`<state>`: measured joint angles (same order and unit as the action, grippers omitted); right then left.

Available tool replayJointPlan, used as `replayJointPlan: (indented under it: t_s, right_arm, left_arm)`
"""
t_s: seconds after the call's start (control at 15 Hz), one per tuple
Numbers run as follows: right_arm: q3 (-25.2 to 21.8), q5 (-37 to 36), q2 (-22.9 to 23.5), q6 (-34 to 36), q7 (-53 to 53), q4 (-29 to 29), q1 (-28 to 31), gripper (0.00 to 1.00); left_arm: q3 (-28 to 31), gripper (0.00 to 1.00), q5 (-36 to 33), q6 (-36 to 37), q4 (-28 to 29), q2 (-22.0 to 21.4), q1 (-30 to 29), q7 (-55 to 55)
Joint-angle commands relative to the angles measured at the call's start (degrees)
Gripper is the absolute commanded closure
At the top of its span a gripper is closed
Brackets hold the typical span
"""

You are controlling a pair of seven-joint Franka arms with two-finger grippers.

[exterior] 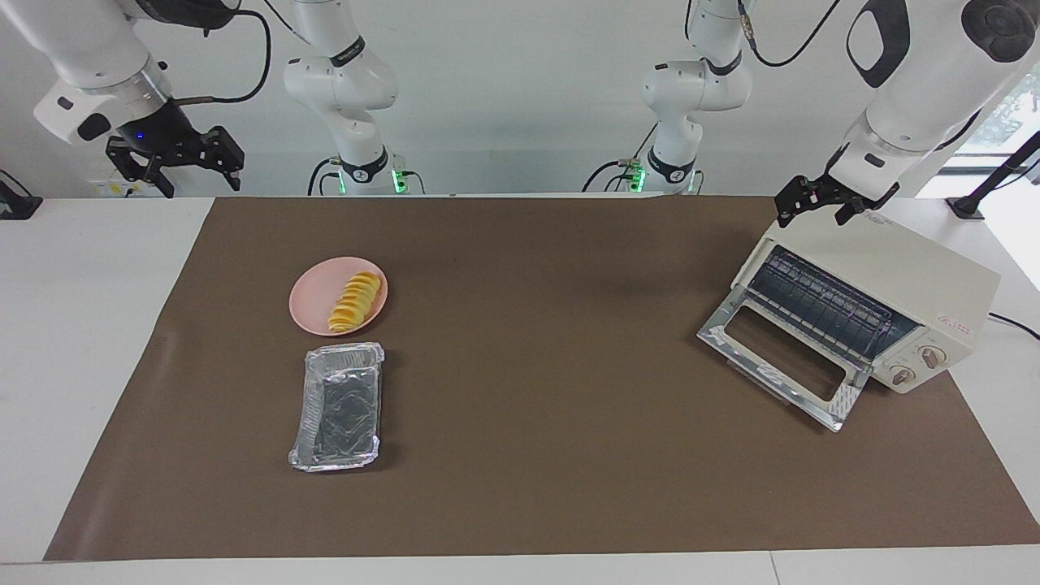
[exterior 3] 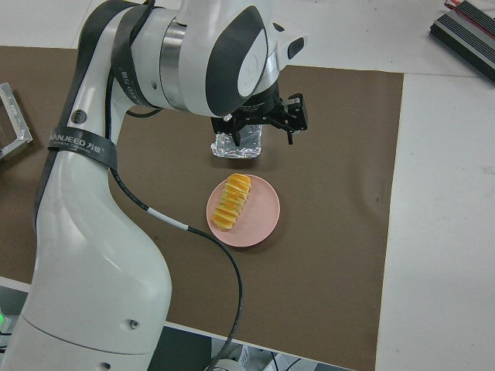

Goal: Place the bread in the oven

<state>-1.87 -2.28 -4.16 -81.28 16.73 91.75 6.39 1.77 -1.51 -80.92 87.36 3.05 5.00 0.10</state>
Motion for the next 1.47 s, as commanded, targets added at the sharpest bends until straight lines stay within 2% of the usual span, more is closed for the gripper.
replayJointPlan:
  t_s: [0.0,0.47,0.6,0.73,0.93,1.13,1.27,1.4]
  right_arm:
    - [0.6,-0.3,-1.0,-0.1,-0.3,1.2,1.3,0.0]
    - [0.6,-0.3,-1.1,0.0,-0.2,1.4,1.3,0.0]
    - [0.7,-0.3,-2.0,-0.5,-0.7,3.2,0.7,0.0]
    - [1.3,-0.2,-4.6,-3.5,-1.9,8.9,0.2,0.0]
    - [1.3,-0.2,-10.2,-14.6,-8.0,22.5,-3.3,0.0]
    - [1.3,-0.1,-10.2,-18.8,-13.7,27.7,-6.4,0.0]
    - [1.4,0.1,-10.8,-25.1,-14.5,33.3,-6.5,0.0]
    - [1.4,0.2,-9.0,-31.0,-15.4,36.6,-6.6,0.0]
  left_arm:
    - [0.2,0.0,0.7,-1.2,2.2,-1.8,-0.2,0.2]
    - [0.2,0.0,0.7,-1.2,2.2,-1.8,-0.2,0.2]
    - [0.2,0.0,0.7,-1.2,2.2,-1.8,-0.2,0.2]
    - [0.2,0.0,0.7,-1.2,2.2,-1.8,-0.2,0.2]
    - [0.2,0.0,0.7,-1.2,2.2,-1.8,-0.2,0.2]
    - [0.2,0.0,0.7,-1.2,2.2,-1.8,-0.2,0.2]
    - [0.2,0.0,0.7,-1.2,2.2,-1.8,-0.2,0.2]
    - [0.2,0.0,0.7,-1.2,2.2,-1.8,-0.2,0.2]
